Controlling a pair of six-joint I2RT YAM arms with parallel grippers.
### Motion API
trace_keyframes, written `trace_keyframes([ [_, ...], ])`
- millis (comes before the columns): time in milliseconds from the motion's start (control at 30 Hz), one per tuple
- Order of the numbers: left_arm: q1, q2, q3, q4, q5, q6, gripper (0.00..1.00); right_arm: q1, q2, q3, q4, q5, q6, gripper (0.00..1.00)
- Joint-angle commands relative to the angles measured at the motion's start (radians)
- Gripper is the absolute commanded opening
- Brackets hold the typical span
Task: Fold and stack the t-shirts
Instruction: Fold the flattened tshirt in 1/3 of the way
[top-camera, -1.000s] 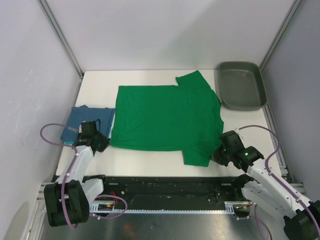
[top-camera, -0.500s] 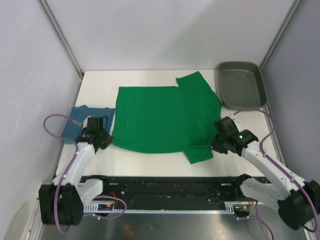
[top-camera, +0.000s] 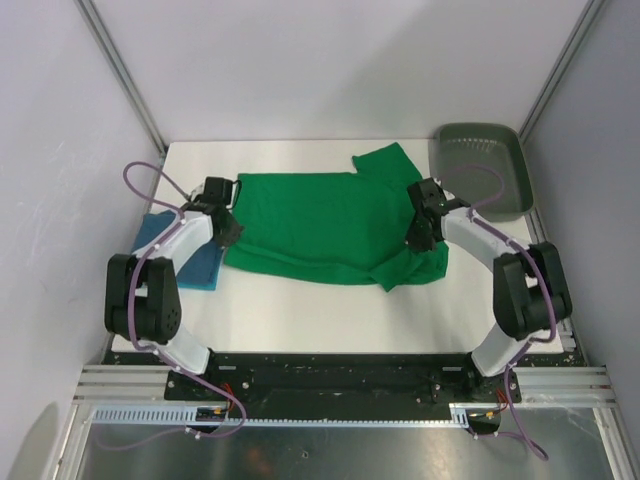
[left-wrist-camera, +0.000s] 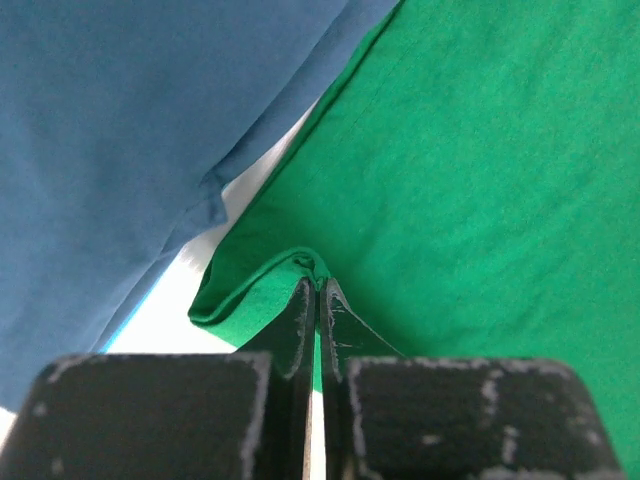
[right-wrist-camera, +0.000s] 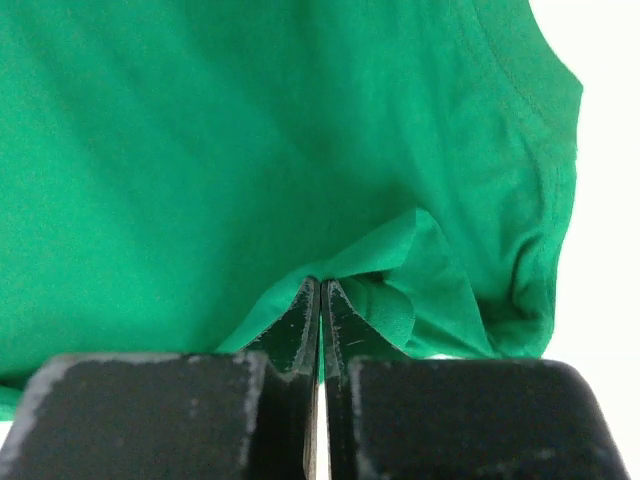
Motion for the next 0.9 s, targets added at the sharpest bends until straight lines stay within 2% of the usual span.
trace_keyframes([
  [0,-0.005,0.057,0.083,0.012,-0.050,0.023,0.00,-0.036,0.089,0.076,0.059,-0.012,-0.055,0.00],
  [400,0.015,0.010,0.071,0.015,-0.087,0.019,0.00,-0.107,0.040,0.089,0.035,-0.019,-0.070,0.00],
  [867,0.038,0.063,0.100,0.031,-0.062,0.014,0.00,-0.138,0.048,0.099,0.080,-0.079,-0.101,0.00],
])
